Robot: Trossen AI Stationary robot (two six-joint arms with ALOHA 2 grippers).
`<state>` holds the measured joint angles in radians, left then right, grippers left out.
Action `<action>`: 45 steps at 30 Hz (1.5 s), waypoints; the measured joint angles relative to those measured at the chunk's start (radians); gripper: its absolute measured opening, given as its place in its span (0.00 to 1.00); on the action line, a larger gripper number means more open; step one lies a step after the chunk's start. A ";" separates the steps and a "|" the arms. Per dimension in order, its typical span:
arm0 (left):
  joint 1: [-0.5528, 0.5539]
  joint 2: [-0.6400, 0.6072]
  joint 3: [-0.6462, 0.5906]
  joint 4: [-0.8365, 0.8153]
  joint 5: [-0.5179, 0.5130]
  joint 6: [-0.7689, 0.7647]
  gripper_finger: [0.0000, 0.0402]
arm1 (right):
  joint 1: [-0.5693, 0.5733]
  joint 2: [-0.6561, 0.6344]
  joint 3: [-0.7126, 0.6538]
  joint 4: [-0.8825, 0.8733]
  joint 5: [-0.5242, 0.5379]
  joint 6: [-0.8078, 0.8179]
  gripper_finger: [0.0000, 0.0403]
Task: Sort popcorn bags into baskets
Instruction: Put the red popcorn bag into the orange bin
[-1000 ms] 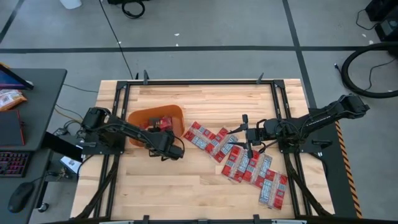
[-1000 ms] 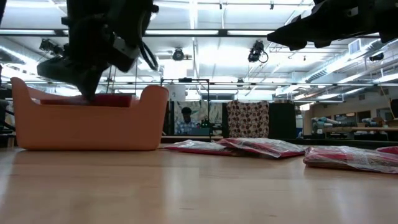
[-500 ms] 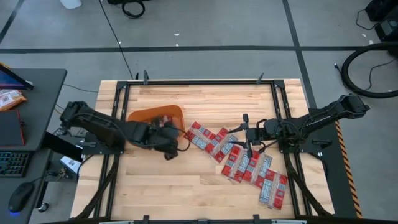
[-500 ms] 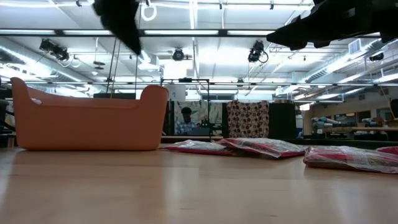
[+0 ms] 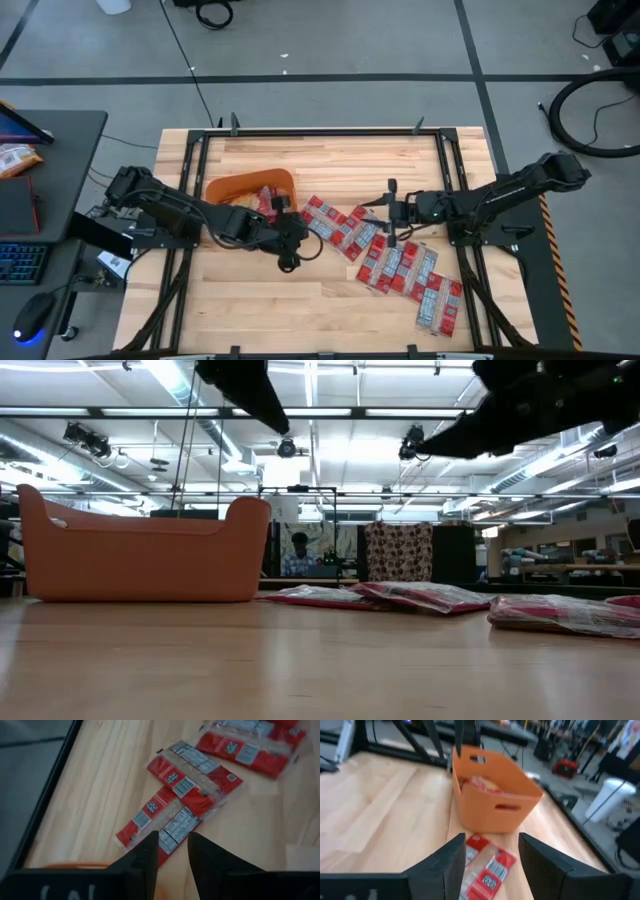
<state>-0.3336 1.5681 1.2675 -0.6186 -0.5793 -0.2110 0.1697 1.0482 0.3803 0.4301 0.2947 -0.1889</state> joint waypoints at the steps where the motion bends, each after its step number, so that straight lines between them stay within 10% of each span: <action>1: 0.000 -0.001 0.000 0.011 0.003 0.028 0.27 | -0.006 0.021 0.009 -0.013 0.000 0.008 0.46; 17: -0.001 -0.055 -0.177 0.176 0.250 0.379 0.18 | -0.138 0.419 0.481 -0.563 -0.148 0.013 0.42; 36: -0.133 -0.335 -0.523 0.527 0.109 0.274 0.10 | -0.184 0.806 0.901 -1.179 -0.292 -0.199 0.61; 45: -0.172 -0.369 -0.523 0.551 0.109 0.226 0.10 | -0.201 0.890 0.972 -1.269 -0.293 -0.230 0.49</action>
<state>-0.5054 1.1995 0.7448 -0.0679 -0.4698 0.0151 -0.0315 1.9381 1.3521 -0.8388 0.0021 -0.4190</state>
